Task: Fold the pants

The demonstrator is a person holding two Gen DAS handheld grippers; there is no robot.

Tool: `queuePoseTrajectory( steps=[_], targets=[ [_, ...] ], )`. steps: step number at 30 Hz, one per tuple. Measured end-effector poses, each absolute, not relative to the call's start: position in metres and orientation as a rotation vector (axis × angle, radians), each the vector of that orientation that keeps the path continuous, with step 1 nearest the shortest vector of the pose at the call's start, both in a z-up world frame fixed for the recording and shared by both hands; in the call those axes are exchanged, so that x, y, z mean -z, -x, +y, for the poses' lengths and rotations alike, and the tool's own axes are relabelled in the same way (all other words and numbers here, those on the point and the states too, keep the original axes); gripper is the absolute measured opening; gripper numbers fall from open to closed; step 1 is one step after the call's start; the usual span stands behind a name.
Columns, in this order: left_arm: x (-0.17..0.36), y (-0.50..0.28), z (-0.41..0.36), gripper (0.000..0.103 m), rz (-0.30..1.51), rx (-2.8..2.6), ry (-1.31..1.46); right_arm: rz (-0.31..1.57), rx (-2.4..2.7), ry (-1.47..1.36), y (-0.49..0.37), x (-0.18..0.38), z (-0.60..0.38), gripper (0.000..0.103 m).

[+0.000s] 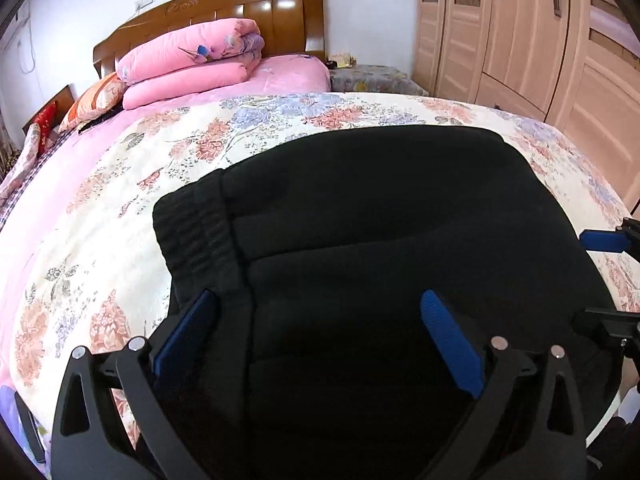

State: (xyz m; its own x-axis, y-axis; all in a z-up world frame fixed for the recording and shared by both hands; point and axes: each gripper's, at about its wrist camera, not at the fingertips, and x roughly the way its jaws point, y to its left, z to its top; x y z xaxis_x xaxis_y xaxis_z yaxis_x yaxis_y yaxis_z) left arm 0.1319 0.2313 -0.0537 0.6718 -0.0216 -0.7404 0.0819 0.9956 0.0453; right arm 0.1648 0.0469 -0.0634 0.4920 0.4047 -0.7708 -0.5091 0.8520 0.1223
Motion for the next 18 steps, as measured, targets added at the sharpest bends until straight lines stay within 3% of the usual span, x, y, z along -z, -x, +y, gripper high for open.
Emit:
queuePoseTrajectory(
  steps=[3, 11, 15, 18],
  targets=[
    [0.054, -0.132, 0.232, 0.102, 0.826, 0.058, -0.076, 0.802, -0.584, 0.198, -0.138, 0.049, 0.057, 0.099],
    [0.056, -0.129, 0.229, 0.102, 0.817, 0.056, -0.078, 0.904, -0.697, 0.171, -0.131, 0.062, 0.062, 0.099],
    [0.057, -0.130, 0.230, 0.102, 0.811, 0.053, -0.076, 0.833, -0.716, 0.178, -0.124, 0.044, 0.058, 0.099],
    [0.058, -0.131, 0.229, 0.102, 0.808, 0.047, -0.079, 0.865, -0.709, 0.226, -0.124, 0.071, 0.061, 0.099]
  ],
)
